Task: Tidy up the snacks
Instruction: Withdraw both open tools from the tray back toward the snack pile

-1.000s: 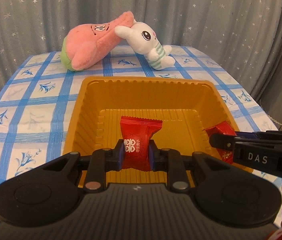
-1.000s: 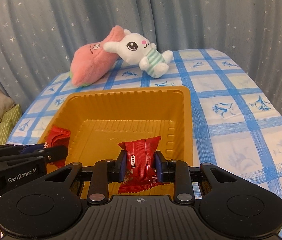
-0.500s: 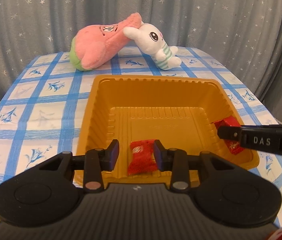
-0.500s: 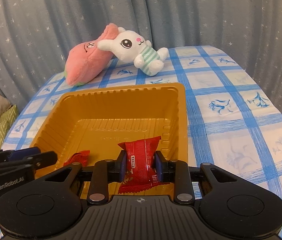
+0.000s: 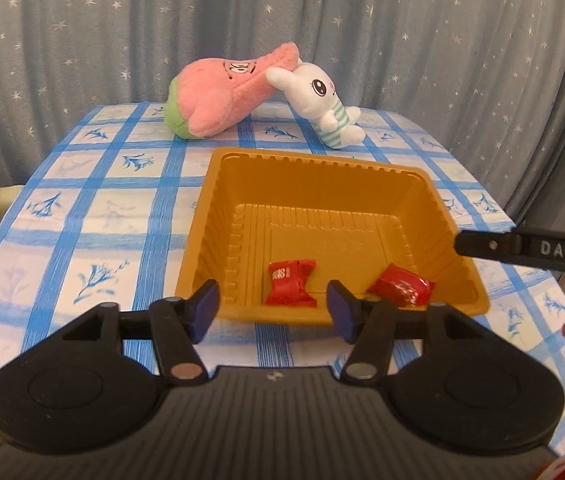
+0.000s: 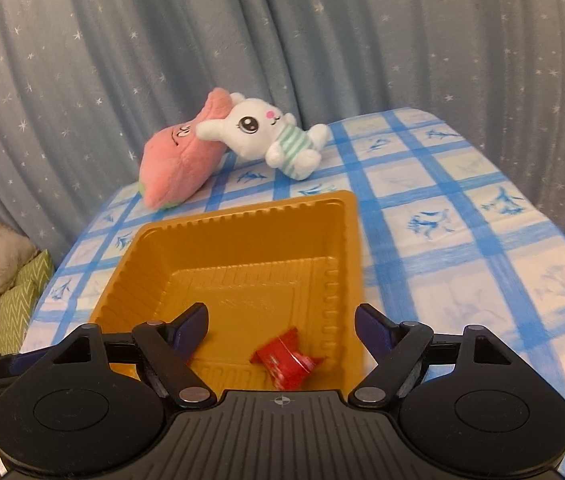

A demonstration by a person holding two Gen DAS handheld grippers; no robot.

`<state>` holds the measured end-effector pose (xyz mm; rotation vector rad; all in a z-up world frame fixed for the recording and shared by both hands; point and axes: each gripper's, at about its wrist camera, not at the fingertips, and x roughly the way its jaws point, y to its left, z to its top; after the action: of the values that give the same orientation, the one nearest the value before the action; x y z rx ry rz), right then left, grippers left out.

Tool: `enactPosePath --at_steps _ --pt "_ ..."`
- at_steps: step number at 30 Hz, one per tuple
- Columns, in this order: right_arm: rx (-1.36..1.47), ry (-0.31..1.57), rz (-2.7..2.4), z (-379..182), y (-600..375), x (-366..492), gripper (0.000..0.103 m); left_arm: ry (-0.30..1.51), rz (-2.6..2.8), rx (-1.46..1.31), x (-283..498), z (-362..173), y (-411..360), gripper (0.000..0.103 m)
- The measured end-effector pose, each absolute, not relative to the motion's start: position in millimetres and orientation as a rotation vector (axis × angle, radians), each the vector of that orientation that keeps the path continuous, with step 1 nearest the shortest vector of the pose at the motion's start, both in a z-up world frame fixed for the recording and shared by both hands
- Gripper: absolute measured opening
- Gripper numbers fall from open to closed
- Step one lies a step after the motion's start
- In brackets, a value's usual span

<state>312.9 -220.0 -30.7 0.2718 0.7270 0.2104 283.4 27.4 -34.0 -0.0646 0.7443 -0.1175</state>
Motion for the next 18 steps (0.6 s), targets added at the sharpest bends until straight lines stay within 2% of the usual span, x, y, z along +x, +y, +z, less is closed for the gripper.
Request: enactPosePath --at_steps 9,14,18 --pt "0.252 0.746 0.164 -12.8 -234.7 237.3 0.080 0.736 -0.088 -0.114 219.0 -7.9 23.0 0.068" --pt "0.249 0.747 0.160 -1.7 -239.1 192.0 0.080 0.724 -0.077 -0.131 181.3 7.3 20.0 0.080" --pt "0.239 0.747 0.168 3.3 -239.7 160.2 0.080 0.703 -0.069 -0.134 152.4 17.2 17.9 0.084"
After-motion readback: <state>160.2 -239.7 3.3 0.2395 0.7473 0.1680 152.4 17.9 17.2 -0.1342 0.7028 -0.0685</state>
